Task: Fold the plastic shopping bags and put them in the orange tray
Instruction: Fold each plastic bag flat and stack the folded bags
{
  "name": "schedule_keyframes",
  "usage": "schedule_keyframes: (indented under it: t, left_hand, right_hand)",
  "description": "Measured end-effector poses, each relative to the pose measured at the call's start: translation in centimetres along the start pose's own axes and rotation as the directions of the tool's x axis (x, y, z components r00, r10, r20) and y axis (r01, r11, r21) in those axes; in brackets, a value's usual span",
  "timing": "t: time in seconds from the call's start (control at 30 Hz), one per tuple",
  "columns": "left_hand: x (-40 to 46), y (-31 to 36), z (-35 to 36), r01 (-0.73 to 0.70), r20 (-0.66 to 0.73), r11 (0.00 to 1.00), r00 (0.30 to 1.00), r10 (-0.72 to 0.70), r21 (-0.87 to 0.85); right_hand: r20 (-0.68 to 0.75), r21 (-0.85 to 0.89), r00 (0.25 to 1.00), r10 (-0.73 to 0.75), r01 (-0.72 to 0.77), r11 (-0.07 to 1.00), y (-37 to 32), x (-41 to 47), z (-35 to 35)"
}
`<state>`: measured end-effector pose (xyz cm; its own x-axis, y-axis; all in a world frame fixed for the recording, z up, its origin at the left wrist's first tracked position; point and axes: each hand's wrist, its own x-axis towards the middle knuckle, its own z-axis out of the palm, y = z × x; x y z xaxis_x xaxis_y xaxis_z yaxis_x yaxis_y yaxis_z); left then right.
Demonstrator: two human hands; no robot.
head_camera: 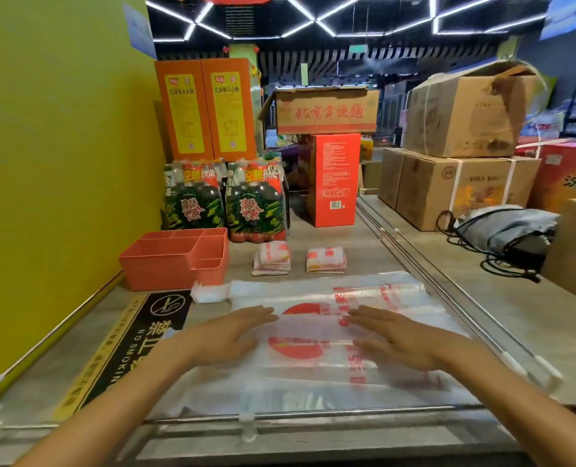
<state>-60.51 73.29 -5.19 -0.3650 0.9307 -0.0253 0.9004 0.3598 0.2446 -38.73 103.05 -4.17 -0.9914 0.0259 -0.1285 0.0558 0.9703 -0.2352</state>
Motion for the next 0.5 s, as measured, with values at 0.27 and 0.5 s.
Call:
schedule_keyframes:
  t: [0.27, 0.5]
  left_hand:
    - [0.7, 3.0, 1.8, 0.003, 0.209, 0.990, 0.977, 0.027, -0.143]
    - [1.2, 2.0, 0.6, 0.022, 0.103, 0.986, 0.995, -0.005, -0.163]
  right_hand:
    - [0.148, 0.103, 0.988, 0.055, -0.071, 0.992, -0.9, 0.1, 1.2]
    - [0.085, 0.083, 0.965, 0.249, -0.256, 0.963, 3.2, -2.1, -0.8]
